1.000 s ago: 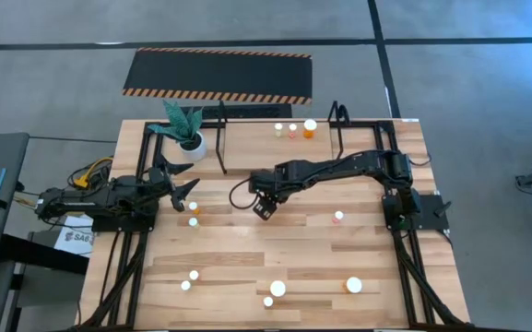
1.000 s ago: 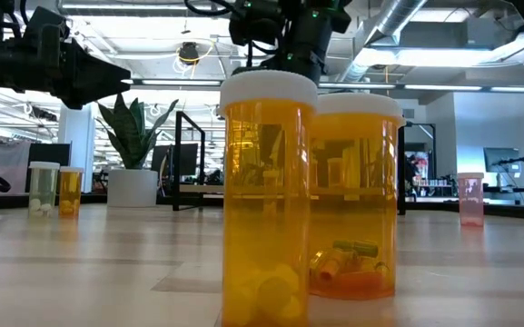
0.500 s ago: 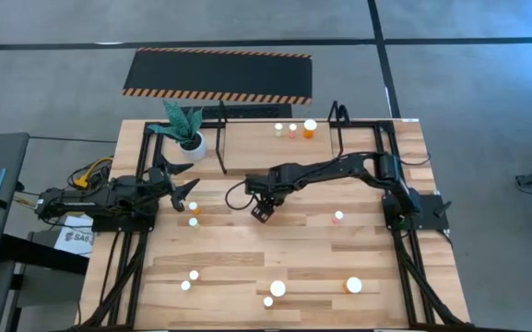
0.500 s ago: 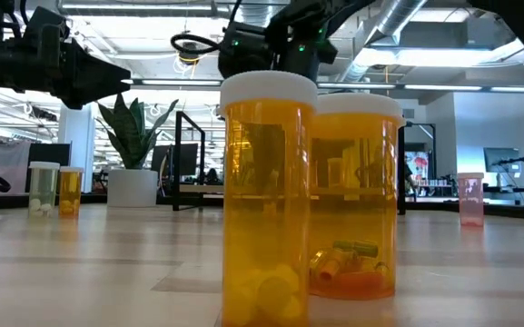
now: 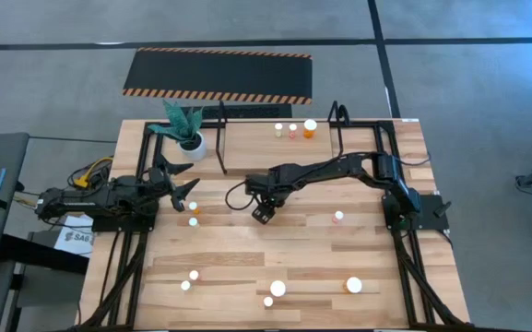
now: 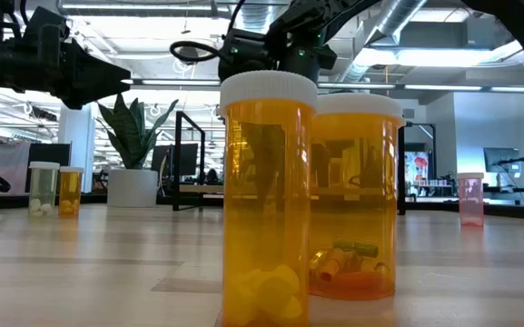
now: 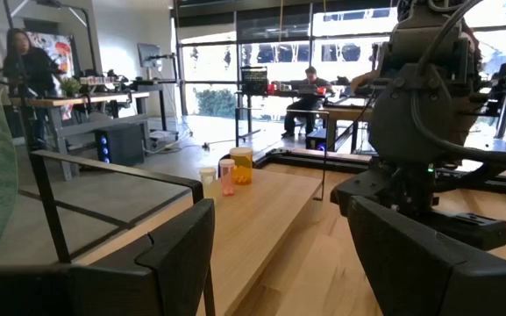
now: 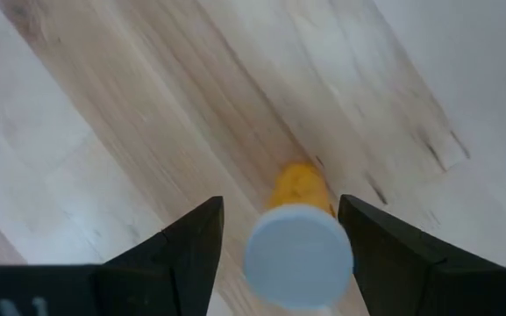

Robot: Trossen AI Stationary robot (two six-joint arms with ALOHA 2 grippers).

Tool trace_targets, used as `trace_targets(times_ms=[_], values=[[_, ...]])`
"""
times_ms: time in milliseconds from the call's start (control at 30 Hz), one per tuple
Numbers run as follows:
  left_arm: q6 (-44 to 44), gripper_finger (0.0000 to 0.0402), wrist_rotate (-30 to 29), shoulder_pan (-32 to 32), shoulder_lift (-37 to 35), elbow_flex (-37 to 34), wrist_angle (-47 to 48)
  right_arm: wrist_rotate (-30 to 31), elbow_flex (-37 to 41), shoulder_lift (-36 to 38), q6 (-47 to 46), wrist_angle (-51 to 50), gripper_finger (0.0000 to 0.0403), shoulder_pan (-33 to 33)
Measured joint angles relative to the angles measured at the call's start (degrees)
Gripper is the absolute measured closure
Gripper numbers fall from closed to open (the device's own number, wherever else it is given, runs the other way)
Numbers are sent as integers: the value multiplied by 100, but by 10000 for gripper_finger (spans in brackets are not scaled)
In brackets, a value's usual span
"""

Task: Pick and place medicine bottles onto shelf by color
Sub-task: Put the top right small orange pill bottle on the shelf

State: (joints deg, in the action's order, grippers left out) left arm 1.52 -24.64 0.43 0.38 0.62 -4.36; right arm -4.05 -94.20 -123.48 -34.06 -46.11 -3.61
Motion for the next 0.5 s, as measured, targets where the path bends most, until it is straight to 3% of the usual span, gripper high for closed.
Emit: trace_targets(times_ms=[167, 500], values=[[-1, 152, 2, -2, -1, -2, -1, -38, 0, 0, 0, -11, 184, -3], [-2, 152, 2, 0, 0, 0, -2, -66, -1, 11, 4, 162, 304, 25]])
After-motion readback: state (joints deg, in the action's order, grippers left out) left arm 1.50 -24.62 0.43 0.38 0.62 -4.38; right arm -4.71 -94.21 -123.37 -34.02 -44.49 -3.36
